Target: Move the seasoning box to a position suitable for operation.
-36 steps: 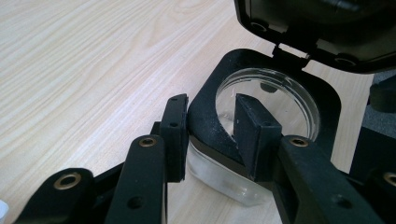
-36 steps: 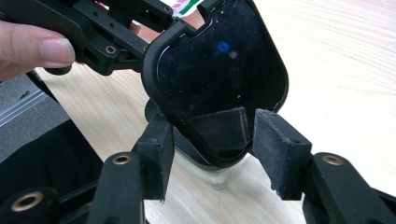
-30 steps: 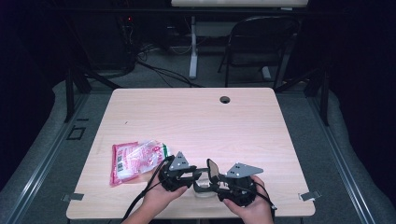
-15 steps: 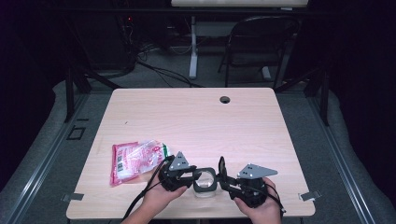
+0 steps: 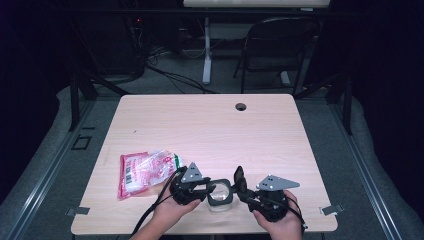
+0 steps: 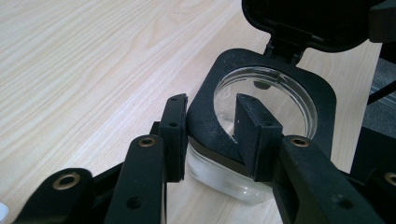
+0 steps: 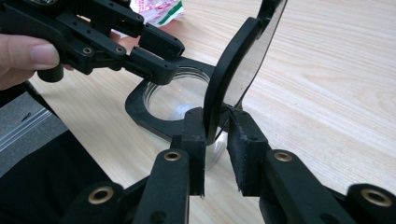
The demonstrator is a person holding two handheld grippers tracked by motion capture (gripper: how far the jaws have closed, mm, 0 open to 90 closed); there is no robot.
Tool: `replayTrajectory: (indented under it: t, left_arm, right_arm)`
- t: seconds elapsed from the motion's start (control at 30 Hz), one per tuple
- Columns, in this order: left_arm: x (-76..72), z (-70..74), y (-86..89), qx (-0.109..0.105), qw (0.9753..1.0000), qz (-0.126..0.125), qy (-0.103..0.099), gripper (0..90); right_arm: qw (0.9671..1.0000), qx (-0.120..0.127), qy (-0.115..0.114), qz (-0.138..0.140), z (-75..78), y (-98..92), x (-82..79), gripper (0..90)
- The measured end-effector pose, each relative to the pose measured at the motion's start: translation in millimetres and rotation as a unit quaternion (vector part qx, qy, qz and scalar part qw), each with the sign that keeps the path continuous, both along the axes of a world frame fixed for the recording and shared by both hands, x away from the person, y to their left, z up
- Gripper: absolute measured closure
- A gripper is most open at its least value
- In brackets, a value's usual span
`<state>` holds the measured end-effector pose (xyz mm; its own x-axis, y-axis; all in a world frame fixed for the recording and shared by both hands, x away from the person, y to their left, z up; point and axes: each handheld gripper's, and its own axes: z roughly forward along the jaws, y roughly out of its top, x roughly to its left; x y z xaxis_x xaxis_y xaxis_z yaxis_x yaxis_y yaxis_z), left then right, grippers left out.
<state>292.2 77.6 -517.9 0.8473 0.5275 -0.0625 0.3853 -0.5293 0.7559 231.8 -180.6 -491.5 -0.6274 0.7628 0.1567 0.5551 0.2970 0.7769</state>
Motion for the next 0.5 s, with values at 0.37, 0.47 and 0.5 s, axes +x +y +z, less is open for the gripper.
replayTrajectory:
  t: [0.37,0.47,0.5]
  left_arm:
    - [1.5,-0.1,1.3,-0.006,0.9999,0.006,0.008,60.3]
    - [1.4,-0.6,0.4,-0.01,0.9999,0.008,0.008,58.8]
    - [1.5,-0.8,0.3,-0.013,0.9998,0.009,0.009,58.4]
  right_arm:
    - [0.9998,-0.009,-0.002,-0.015,2.4,2.5,24.0,83.6]
    - [0.9998,-0.005,0.0,-0.018,2.5,2.9,35.8,84.7]
    - [0.9998,-0.003,0.0,-0.019,2.3,3.0,39.6,84.7]
